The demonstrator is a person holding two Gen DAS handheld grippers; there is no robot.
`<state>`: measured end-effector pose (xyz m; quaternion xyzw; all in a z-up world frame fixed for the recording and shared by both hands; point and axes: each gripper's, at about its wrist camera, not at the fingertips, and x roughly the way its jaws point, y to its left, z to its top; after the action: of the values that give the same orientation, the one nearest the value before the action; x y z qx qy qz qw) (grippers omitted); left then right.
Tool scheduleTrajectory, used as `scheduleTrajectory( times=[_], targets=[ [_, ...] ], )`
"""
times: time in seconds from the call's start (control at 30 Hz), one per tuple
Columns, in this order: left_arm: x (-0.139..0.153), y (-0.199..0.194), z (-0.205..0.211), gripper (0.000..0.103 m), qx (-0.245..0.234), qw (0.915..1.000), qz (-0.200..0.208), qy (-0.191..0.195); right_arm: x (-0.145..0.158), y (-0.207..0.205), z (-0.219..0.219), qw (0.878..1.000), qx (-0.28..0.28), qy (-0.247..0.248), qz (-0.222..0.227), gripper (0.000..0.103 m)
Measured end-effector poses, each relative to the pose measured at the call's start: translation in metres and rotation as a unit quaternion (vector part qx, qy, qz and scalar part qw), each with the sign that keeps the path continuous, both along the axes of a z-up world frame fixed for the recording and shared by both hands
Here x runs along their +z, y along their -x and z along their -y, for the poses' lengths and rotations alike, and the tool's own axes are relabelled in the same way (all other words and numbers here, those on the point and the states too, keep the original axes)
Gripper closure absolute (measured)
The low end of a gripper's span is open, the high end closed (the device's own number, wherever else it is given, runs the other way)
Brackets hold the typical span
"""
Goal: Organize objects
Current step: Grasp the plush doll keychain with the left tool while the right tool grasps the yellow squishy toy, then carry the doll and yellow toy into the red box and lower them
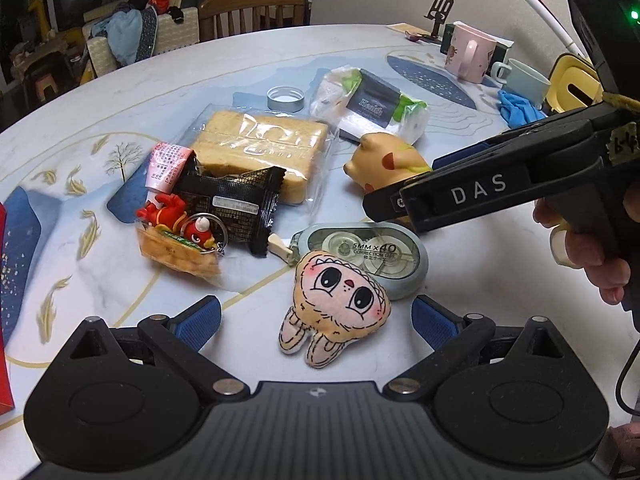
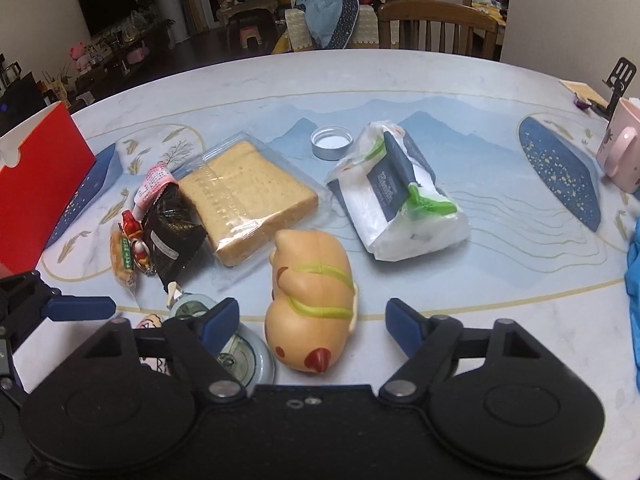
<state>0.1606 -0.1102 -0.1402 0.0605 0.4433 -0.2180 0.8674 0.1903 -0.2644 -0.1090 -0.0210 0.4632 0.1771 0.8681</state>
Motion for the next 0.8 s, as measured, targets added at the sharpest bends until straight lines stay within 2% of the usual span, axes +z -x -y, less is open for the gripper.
scheduleTrajectory(
  times=[0.17,0.3,0.37,0.47,0.8],
  targets=[
    [0.0,0.001,0.001,0.004,-0.006,1.0,0.004,0.003,0.0,-0.002,-0.001,1.0,0.002,-0.008,-0.007,0.04],
    [0.0,0.001,0.005,0.026,-0.016,0.9999,-0.005,0.003,0.0,-0.002,-0.002,1.0,0.003,-0.006,-0.007,0.048],
    [0.001,0.002,0.006,0.035,-0.019,0.9998,-0.002,0.0,0.0,-0.002,-0.002,1.0,0.002,-0.005,-0.009,0.055],
    [0.003,0.001,0.005,0.05,-0.018,0.9998,-0.005,0.004,0.001,-0.002,-0.002,1.0,-0.004,-0.006,-0.009,0.057],
    [0.017,0.005,-0.004,0.051,0.005,0.9999,-0.007,0.012,0.021,0.016,0.0,1.0,-0.016,-0.022,-0.008,0.059]
  ],
)
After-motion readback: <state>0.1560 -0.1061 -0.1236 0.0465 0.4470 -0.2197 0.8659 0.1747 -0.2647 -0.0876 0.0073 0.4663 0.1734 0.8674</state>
